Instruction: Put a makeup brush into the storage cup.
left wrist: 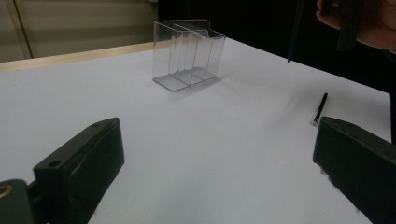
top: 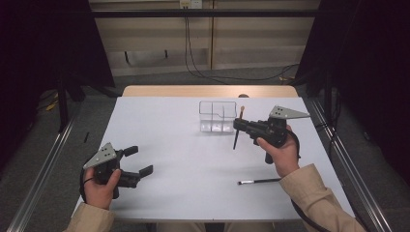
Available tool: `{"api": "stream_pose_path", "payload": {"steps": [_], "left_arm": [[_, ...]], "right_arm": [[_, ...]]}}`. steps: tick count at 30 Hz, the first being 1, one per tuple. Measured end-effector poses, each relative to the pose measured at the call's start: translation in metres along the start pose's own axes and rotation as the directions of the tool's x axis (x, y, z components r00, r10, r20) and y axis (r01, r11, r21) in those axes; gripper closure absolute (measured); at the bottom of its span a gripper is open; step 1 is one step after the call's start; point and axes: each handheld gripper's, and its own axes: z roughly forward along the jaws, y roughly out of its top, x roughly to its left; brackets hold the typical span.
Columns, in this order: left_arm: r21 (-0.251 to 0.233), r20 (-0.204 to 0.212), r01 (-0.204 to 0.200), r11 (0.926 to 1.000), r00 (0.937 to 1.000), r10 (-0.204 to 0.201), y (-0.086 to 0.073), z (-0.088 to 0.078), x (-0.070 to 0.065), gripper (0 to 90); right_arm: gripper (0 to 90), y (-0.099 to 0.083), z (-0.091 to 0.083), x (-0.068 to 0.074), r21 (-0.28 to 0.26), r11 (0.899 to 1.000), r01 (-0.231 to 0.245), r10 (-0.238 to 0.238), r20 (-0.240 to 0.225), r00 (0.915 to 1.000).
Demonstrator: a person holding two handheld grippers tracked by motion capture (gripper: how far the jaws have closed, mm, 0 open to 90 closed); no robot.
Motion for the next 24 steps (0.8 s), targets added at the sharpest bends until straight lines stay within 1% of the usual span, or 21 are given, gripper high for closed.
{"api": "stream_pose_path", "payload": {"steps": [4,6,9,11,13,17,18,23,24], "left_arm": [[0.01,0.007,0.002,0.9999,1.0,-0.002,-0.001,0.002,0.0,2.0],[0.011,0.012,0.005,0.9999,0.9999,-0.005,-0.001,0.002,0.0,2.0],[0.008,0.01,0.004,1.0,0.9999,-0.004,-0.001,0.002,0.0,2.0],[0.008,0.009,0.001,1.0,1.0,-0.001,-0.001,0.001,0.0,2.0],[0.009,0.01,0.0,1.0,0.9999,0.0,-0.001,0.001,0.0,2.0],[0.009,0.015,0.001,1.0,0.9999,-0.001,-0.001,0.001,0.0,2.0],[0.001,0.019,0.005,1.0,0.9998,-0.005,-0.002,0.002,0.001,2.0],[0.002,0.016,0.005,1.0,0.9999,-0.005,-0.001,0.002,0.001,2.0],[0.01,0.017,0.001,1.0,0.9999,-0.001,-0.001,0.002,0.001,2.0]], "right_arm": [[84.2,0.006,0.002,-0.005,0.004,1.0,0.013,-0.013,0.018,0.9998],[84.2,0.011,0.006,-0.006,0.011,0.999,0.033,-0.033,0.025,0.9991],[84.2,0.015,0.008,-0.006,0.016,0.999,0.042,-0.043,0.027,0.9987],[84.2,0.018,0.011,-0.007,0.007,0.999,0.04,-0.04,0.027,0.9988],[84.2,0.021,0.012,-0.01,-0.001,1.0,0.027,-0.027,0.029,0.9992],[84.2,0.028,0.013,-0.016,0.0,0.999,0.043,-0.043,0.062,0.9972],[84.2,0.029,0.014,-0.018,0.001,0.999,0.047,-0.047,0.067,0.9967],[84.2,0.034,0.018,-0.021,0.014,0.997,0.074,-0.075,0.084,0.9936],[84.2,0.035,0.019,-0.022,0.013,0.997,0.077,-0.078,0.089,0.993]]}}
